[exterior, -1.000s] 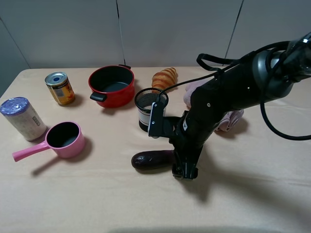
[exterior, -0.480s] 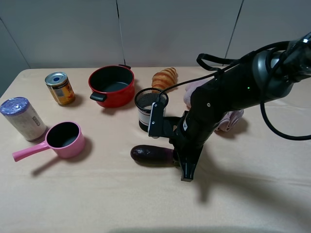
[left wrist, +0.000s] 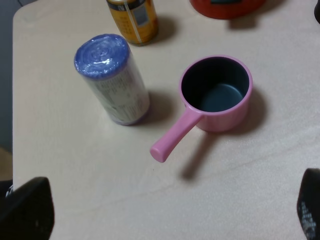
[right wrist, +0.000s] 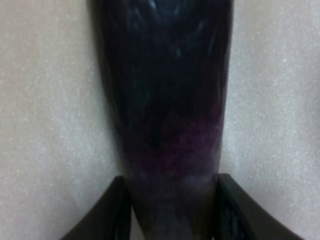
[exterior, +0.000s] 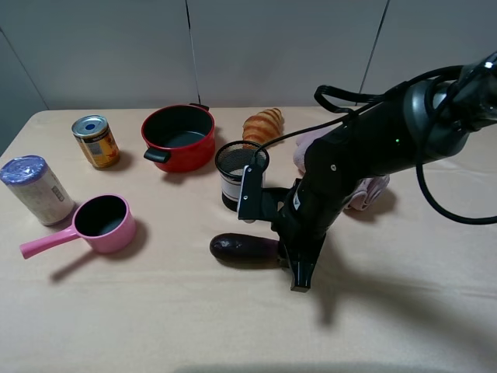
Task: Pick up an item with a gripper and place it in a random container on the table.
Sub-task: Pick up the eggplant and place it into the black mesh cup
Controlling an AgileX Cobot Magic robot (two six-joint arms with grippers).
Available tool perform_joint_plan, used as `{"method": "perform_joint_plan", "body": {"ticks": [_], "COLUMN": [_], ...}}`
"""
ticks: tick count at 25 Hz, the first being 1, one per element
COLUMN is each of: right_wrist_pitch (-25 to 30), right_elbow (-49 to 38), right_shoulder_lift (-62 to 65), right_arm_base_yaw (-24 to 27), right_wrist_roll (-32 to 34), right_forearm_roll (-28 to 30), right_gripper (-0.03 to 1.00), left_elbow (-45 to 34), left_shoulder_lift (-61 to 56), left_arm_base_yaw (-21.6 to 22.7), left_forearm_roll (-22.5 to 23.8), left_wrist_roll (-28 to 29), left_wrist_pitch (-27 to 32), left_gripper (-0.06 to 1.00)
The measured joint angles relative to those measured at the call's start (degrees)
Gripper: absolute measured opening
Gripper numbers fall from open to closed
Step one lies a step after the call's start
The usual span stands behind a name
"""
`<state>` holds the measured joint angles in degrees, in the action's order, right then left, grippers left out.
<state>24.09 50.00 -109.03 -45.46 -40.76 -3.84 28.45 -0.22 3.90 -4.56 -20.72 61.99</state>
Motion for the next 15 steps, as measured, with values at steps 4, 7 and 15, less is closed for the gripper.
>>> {"method": "perform_joint_plan", "body": {"ticks": [4, 7, 15], "right_wrist_pitch": [0.54, 1.24, 4.37], "right_elbow": [0.0, 0.0, 0.07], "right_shoulder_lift": [0.0, 0.0, 2.31], "right_arm_base_yaw": [0.0, 0.0, 0.0], "right_wrist_roll": [0.0, 0.0, 0.0], "right_forearm_roll": [0.0, 0.0, 0.05], "right_gripper": [0.26, 0.26, 0.26], "left_elbow": [0.0, 0.0, 0.0], "left_shoulder_lift": [0.0, 0.0, 0.0], "left_arm_base_yaw": [0.0, 0.0, 0.0], "left_forearm_roll": [0.0, 0.0, 0.0], "left_wrist_roll": [0.0, 0.0, 0.0], "left_wrist_pitch": [0.0, 0.0, 0.0], "left_gripper": [0.99, 0.99, 0.99]}}
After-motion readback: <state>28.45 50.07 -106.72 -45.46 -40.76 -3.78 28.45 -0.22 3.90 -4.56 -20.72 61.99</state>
